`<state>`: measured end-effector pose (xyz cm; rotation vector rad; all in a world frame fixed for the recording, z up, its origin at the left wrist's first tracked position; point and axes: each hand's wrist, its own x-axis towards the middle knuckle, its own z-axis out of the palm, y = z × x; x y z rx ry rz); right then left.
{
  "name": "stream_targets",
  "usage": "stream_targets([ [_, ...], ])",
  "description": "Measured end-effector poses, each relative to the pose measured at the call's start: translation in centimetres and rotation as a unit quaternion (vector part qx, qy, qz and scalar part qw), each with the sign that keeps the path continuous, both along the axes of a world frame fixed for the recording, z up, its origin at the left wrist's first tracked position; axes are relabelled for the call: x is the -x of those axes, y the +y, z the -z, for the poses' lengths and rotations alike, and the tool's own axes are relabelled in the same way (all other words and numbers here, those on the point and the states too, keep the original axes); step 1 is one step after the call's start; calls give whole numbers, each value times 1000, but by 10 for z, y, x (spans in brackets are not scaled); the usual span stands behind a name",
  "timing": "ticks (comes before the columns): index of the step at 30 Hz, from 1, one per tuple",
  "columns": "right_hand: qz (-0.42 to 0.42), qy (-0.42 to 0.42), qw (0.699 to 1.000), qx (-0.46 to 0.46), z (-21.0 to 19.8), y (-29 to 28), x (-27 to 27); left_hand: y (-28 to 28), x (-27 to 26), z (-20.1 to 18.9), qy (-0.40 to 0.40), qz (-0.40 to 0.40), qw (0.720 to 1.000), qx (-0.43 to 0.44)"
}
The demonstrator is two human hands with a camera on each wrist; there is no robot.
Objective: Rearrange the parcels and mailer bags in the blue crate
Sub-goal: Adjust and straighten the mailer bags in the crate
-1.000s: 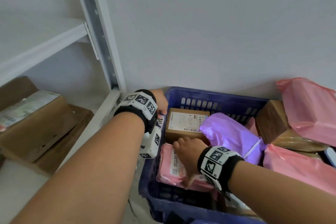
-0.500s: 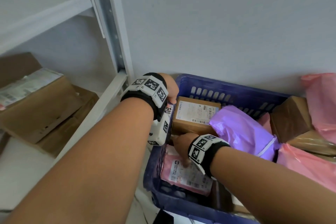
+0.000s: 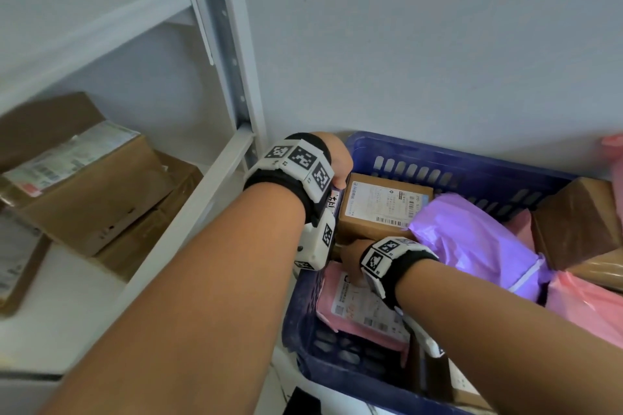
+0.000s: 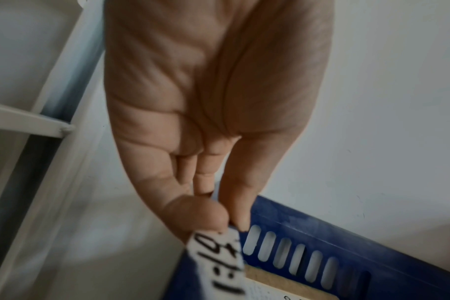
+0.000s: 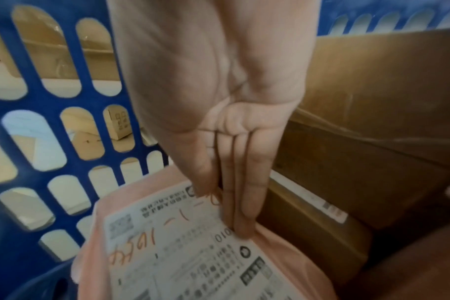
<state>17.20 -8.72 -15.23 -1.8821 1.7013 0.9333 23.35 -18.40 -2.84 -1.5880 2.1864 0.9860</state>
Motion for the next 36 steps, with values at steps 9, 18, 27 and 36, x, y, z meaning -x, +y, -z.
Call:
stream_targets([
  [9, -3, 2, 1000, -1, -35, 8, 7, 2, 2, -6, -37, 15, 999, 37],
  [18, 100, 20, 993, 58, -85, 35, 68, 24, 27, -20, -78, 74, 972, 207],
  [27, 176, 80, 975, 108, -105, 66, 156, 57, 76, -8, -8, 220, 962, 159],
  [36, 189, -34, 976, 102, -77, 83, 129, 59, 79, 33, 29, 215, 972, 88],
])
